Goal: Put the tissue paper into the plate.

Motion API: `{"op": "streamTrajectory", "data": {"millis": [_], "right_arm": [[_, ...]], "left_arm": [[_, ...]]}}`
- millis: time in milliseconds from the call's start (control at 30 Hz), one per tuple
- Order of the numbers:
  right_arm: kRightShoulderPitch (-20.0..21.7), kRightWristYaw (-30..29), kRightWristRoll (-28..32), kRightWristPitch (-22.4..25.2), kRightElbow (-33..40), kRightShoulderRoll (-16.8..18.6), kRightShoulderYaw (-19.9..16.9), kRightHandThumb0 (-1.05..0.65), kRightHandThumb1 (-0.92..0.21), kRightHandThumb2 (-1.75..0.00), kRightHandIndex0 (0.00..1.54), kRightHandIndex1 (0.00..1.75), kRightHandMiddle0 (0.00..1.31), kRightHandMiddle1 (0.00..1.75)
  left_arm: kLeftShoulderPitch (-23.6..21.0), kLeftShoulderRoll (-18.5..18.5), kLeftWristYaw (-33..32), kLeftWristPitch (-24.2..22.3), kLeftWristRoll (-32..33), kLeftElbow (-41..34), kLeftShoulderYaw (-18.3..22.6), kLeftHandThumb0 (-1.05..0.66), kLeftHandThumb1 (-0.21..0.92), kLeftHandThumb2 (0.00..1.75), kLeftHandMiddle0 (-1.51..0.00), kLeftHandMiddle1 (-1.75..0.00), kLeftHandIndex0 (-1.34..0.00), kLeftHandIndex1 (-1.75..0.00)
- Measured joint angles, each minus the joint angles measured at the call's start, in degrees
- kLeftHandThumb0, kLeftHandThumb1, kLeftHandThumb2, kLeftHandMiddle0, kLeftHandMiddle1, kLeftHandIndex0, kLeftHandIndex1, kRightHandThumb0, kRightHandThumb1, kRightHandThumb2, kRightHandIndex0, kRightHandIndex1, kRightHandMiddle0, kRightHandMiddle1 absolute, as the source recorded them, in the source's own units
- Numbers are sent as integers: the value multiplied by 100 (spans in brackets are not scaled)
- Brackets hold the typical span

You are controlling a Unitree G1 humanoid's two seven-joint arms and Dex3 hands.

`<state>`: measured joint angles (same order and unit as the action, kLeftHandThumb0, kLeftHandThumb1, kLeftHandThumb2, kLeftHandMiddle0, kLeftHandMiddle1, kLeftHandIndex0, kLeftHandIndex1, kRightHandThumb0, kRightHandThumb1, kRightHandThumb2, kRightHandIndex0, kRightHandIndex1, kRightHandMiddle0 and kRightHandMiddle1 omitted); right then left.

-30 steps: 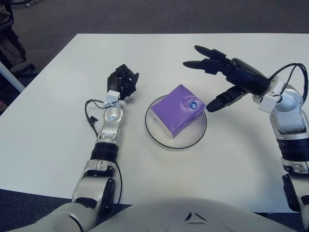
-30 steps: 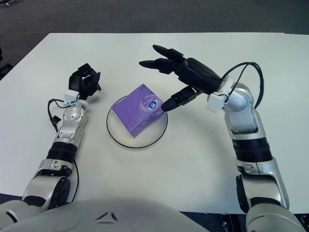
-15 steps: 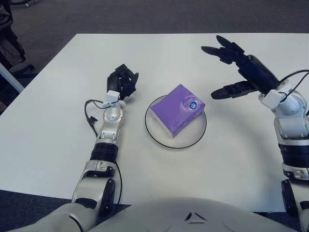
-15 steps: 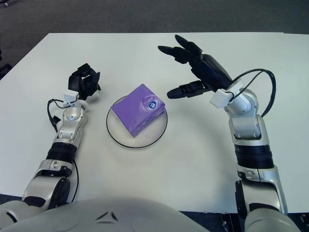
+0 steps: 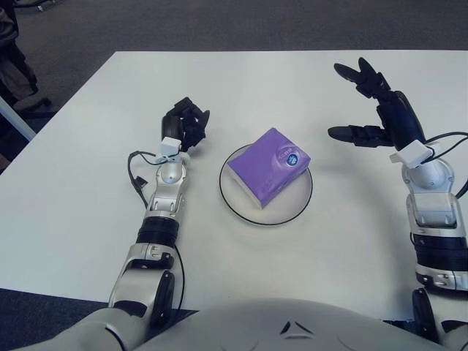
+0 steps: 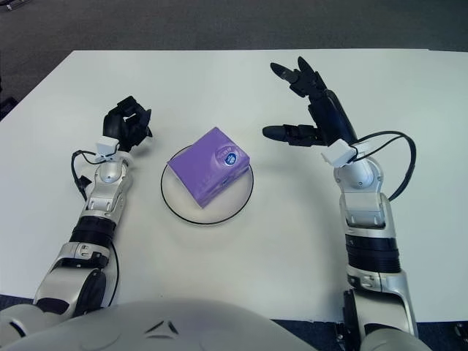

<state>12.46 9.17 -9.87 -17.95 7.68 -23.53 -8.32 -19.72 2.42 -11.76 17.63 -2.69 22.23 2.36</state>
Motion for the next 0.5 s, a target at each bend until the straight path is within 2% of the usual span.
{"op": "streamTrajectory", "data": {"millis": [167,300,433,500], "right_arm": [[-41,-263,115,-58,-283,191,-122,-45,-92,-50,65,5,54,13],[-55,-295,583,63,-452,366,-251,-42,-92,-51,72,6,58,16],[-63,-226,1011,410,-461,450,-315,-40,-92,-50,78,4,57,25],[-65,-205,1166,633,-451,460,-335,-39,-92,-50,82,3,51,39]], "left_arm": [[2,-11,0,-1,0,-13,-2,-36,92,33,-101,-175,-92,-175],[3,-13,0,-1,0,-16,-3,-36,92,33,-101,-175,-92,-175],[4,-12,0,1,0,-16,-3,-36,92,33,-102,-175,-92,-175],[5,-11,0,2,0,-15,-2,-36,92,34,-102,-175,-92,-175]]}}
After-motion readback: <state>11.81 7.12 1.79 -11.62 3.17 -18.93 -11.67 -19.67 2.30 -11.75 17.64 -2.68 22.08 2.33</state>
